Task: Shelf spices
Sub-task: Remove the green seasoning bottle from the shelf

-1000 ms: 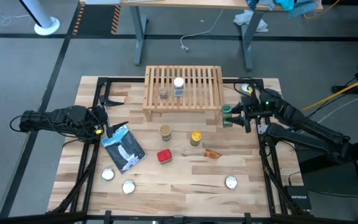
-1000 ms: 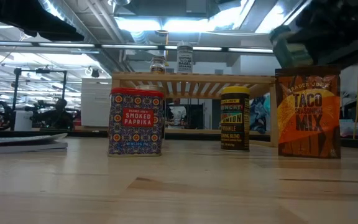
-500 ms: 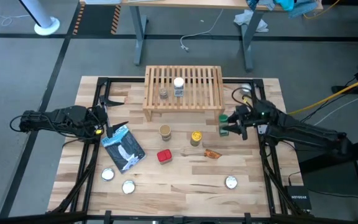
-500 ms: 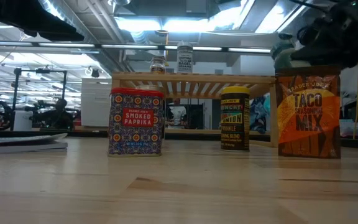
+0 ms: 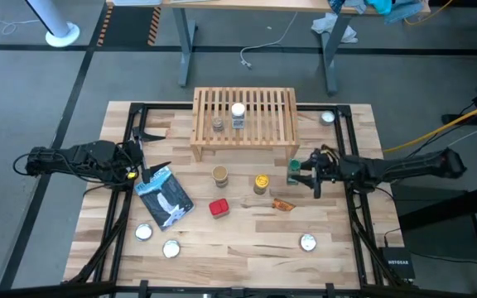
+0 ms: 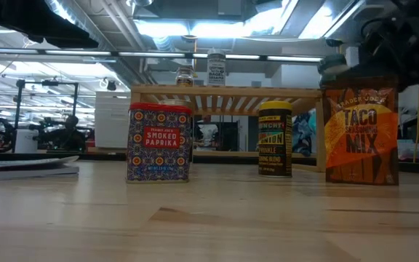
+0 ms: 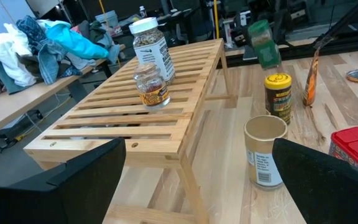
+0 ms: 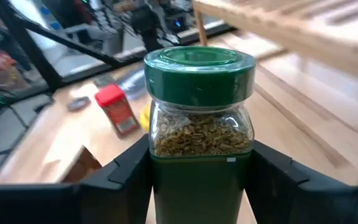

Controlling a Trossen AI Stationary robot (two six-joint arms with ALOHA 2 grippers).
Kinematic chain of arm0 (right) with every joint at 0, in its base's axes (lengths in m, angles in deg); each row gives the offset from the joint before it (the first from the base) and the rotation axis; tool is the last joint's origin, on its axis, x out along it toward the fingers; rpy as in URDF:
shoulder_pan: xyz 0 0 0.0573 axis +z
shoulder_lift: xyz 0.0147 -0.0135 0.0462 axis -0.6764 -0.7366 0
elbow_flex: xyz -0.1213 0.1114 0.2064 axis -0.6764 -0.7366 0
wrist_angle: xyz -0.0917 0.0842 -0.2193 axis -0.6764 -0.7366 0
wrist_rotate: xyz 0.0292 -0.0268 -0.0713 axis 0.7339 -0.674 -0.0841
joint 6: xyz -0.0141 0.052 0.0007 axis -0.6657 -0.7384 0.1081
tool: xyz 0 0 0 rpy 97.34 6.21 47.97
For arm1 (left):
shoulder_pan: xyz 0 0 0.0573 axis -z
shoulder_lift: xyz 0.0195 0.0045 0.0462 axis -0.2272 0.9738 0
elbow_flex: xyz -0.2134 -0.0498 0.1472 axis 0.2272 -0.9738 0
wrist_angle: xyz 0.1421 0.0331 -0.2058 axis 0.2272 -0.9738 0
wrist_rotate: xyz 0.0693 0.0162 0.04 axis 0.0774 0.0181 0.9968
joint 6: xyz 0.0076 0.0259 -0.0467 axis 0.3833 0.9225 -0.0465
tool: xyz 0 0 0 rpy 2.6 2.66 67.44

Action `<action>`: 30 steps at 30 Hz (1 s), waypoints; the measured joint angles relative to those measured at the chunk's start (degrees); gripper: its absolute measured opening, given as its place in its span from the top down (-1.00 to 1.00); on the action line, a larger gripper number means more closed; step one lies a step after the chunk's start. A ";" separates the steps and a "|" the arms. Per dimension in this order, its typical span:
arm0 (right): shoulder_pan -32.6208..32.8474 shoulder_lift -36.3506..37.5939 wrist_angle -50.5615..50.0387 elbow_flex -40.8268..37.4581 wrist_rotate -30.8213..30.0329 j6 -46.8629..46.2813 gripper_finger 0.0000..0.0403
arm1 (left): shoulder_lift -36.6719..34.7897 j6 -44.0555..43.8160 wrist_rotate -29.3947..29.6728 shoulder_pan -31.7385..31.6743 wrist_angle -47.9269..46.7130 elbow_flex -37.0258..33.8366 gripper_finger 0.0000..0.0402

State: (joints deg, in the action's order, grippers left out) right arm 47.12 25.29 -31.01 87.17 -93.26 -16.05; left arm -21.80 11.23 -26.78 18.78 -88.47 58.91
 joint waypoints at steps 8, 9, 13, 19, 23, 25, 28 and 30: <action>8.93 -2.40 2.74 -2.89 -14.57 -3.50 -0.03 | 0.00 0.02 0.00 0.00 -0.02 0.00 -0.99; 9.52 -2.85 4.51 -3.63 -15.35 -3.66 -0.03 | 0.00 0.05 0.01 -0.01 -0.02 0.00 -0.99; 11.24 -5.21 7.49 -4.55 -17.36 -5.22 -0.03 | 0.00 0.15 0.00 -0.01 -0.04 0.00 -0.99; 11.61 -10.38 9.81 -4.60 -18.02 -5.26 -0.03 | 0.00 0.31 0.00 0.00 -0.06 0.00 -0.99; 11.58 -14.61 14.28 -4.62 -18.42 -3.91 -0.03 | 0.00 0.31 0.00 0.00 -0.02 0.00 -0.99; 11.58 -16.79 17.33 -4.64 -18.40 -2.73 -0.03 | 0.00 0.31 0.00 0.00 -0.05 0.00 -0.99; 11.58 -20.02 22.76 -4.66 -18.58 0.13 -0.03 | 0.00 0.31 0.01 -0.01 -0.04 0.00 -0.99; 11.58 -22.02 25.71 -4.66 -19.27 1.72 -0.03 | 0.00 0.30 0.00 -0.01 -0.04 0.00 -0.99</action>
State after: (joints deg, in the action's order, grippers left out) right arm 58.70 3.28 -5.30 82.51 -112.53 -14.32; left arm -21.80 11.52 -26.78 18.77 -88.51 58.91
